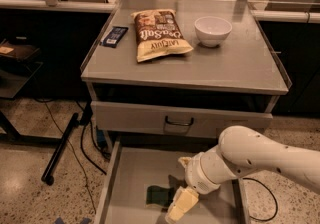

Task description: Pick sponge from middle drawer and place on counter

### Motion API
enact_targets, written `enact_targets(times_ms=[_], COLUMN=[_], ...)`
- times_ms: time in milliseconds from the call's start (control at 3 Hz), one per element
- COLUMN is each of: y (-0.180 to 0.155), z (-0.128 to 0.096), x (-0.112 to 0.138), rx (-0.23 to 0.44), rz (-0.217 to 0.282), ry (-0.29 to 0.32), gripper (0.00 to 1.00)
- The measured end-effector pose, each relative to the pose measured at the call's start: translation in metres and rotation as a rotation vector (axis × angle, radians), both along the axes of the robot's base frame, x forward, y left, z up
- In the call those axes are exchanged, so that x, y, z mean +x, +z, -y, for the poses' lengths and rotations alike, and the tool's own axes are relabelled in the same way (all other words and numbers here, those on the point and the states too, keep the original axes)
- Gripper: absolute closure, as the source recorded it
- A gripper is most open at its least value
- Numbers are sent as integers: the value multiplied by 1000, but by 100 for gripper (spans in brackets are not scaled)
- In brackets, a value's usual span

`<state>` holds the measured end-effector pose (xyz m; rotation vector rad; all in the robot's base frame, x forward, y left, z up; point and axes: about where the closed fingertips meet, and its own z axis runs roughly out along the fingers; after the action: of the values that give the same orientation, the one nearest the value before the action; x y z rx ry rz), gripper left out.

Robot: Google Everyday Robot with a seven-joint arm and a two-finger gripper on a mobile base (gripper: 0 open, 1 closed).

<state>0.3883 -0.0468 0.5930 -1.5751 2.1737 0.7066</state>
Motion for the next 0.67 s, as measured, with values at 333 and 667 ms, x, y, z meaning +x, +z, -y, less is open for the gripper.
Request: enact_targets(times_ms=[333, 667], y=[-26, -56], z=[-21, -42], x=[-2, 9], rx=[25, 51], rz=[-13, -8], ry=[6, 8], gripper=[0, 0])
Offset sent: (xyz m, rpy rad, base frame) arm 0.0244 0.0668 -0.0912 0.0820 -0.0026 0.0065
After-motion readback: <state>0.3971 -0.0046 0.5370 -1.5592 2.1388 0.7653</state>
